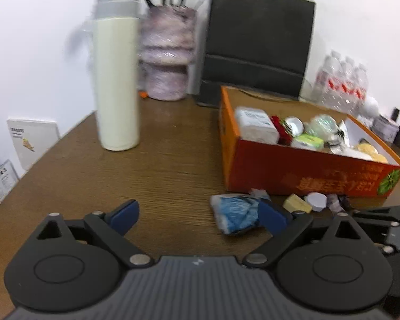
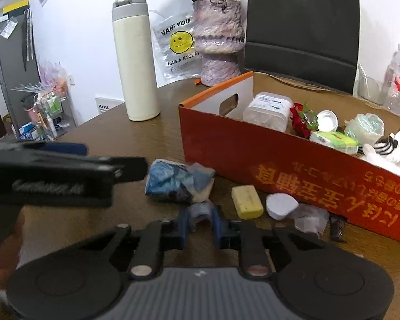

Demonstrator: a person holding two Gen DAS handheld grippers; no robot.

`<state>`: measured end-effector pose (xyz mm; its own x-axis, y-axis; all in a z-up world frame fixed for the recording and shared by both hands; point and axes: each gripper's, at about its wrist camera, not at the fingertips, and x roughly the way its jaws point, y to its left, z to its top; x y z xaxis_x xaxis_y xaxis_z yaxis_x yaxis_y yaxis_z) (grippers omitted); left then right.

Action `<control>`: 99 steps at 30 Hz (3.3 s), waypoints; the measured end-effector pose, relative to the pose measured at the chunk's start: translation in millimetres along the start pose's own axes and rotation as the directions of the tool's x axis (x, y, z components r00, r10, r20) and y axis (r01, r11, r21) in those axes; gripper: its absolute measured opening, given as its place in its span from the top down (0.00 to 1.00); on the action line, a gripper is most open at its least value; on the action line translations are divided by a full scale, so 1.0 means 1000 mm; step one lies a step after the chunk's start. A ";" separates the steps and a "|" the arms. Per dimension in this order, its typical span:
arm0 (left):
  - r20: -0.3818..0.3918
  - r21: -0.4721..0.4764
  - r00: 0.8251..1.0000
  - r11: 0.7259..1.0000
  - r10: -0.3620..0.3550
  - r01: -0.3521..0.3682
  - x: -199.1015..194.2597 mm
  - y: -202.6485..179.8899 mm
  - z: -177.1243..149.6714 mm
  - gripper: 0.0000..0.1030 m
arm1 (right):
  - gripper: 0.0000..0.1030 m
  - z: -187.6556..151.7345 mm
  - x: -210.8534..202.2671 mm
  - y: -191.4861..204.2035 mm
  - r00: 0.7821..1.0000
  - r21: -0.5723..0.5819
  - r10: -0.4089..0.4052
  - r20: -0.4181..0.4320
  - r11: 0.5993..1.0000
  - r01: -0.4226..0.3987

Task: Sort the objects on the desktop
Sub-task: 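Grasp the blue plastic bag with the left tool while the right tool grasps a clear packet, then carry the blue bag and clear packet into the red box and open both tools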

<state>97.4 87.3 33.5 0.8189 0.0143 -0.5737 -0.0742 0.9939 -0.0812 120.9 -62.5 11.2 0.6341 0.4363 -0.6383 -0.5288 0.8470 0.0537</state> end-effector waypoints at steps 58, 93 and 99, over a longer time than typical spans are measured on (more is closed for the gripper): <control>0.378 0.050 0.922 0.996 -0.086 0.073 -0.187 -0.094 -0.082 0.75 | 0.84 -0.104 -0.250 -0.011 0.829 0.203 -0.212 0.517 0.972 0.122; -0.272 0.036 0.939 0.973 -0.208 0.226 0.143 -0.105 0.091 0.35 | 0.55 0.098 0.043 -0.218 0.987 0.452 -0.016 -0.157 0.888 0.086; -0.189 0.022 0.951 0.968 -0.243 0.252 0.097 -0.097 0.124 0.16 | 0.20 0.129 -0.003 -0.212 0.986 0.385 -0.093 -0.142 0.912 0.141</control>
<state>255.0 5.6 86.7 0.6896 -0.2489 -0.6800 0.1468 0.9676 -0.2054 303.9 -203.6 100.8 0.5942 0.3084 -0.7428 -0.1752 0.9510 0.2548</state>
